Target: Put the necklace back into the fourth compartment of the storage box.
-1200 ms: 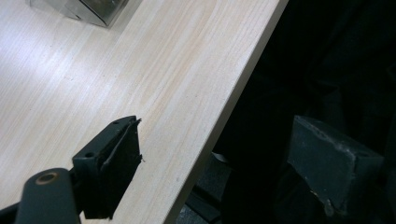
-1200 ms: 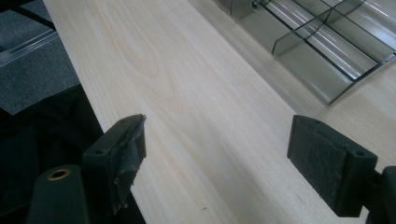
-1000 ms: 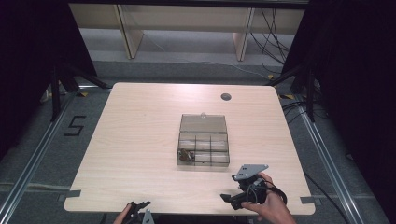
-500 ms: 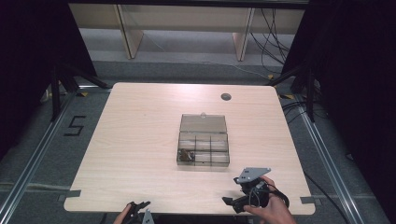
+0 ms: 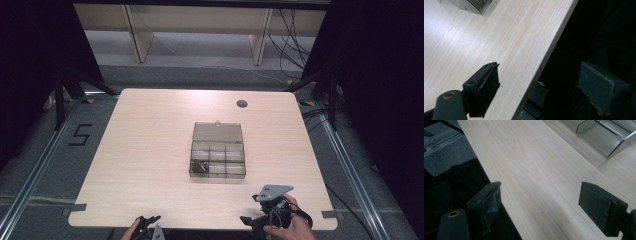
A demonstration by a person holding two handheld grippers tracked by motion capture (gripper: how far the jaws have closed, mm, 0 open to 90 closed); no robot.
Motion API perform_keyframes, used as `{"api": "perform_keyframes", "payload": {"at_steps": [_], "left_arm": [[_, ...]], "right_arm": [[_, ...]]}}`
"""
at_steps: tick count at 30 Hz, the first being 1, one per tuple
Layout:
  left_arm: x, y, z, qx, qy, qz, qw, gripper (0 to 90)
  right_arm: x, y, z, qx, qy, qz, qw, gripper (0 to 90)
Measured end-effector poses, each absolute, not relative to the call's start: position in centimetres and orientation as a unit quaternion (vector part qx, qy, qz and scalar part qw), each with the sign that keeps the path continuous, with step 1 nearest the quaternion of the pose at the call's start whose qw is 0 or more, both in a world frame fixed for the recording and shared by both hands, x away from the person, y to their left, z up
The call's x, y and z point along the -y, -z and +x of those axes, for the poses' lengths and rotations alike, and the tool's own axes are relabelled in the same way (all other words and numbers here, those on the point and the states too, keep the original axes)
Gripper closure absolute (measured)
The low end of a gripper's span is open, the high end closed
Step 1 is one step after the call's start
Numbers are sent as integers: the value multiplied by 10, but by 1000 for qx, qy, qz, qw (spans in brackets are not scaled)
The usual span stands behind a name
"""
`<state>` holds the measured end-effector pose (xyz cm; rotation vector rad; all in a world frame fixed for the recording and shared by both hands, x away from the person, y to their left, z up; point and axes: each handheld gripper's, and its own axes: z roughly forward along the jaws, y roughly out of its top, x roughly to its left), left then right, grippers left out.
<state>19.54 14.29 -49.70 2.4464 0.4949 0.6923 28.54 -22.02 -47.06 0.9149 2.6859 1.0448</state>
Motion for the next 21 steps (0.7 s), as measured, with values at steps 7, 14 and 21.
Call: {"api": "perform_keyframes", "payload": {"at_steps": [7, 14, 21], "left_arm": [[-143, 497, 195, -188, -256, 907, 277, 162], [-143, 497, 195, -184, -257, 909, 273, 162], [-143, 498, 196, -189, -253, 907, 278, 162]], "right_arm": [[223, 472, 280, -886, -347, 301, 59, 187], [227, 476, 274, -882, -353, 306, 63, 184], [231, 477, 268, -882, -358, 302, 60, 185]]}}
